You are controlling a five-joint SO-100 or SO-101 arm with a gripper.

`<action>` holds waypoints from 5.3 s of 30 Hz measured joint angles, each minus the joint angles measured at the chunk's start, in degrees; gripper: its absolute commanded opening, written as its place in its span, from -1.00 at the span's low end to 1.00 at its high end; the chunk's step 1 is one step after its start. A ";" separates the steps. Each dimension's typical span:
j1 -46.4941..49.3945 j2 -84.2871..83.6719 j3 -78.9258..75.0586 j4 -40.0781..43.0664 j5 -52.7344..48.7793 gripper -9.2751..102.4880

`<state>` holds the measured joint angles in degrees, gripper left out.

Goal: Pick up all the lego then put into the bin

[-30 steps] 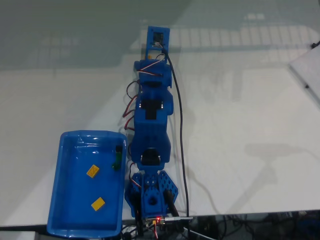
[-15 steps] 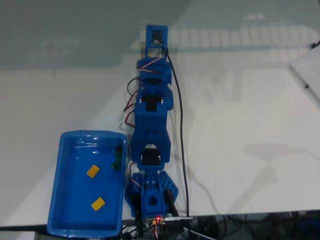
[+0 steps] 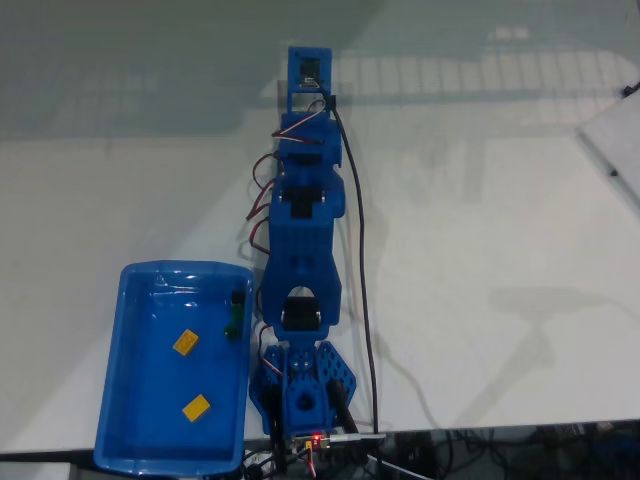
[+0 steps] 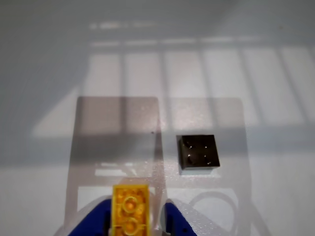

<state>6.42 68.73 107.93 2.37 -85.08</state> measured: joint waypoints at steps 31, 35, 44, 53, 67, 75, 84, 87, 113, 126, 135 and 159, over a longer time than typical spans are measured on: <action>-25.49 76.11 18.46 48.78 10.99 -0.83; -39.11 90.53 18.81 66.27 12.83 -0.83; -65.57 98.61 19.16 88.51 15.56 -0.80; -74.97 95.27 19.51 95.71 16.35 -0.34; -47.64 86.92 21.71 74.79 2.37 -0.14; -11.43 65.04 21.97 26.46 -5.54 -0.13; 2.90 37.18 19.95 1.76 -12.04 -0.14; 4.92 30.32 16.61 -0.26 -11.60 -0.14; 10.11 -4.22 -8.26 -2.55 -5.54 -0.14; 6.68 -8.96 -12.04 -2.55 -4.48 -0.27; 6.24 -10.55 -13.80 -2.64 -3.96 -0.43; 4.83 -6.06 -14.06 1.85 0.00 -0.83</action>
<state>11.25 62.67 93.87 4.22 -85.08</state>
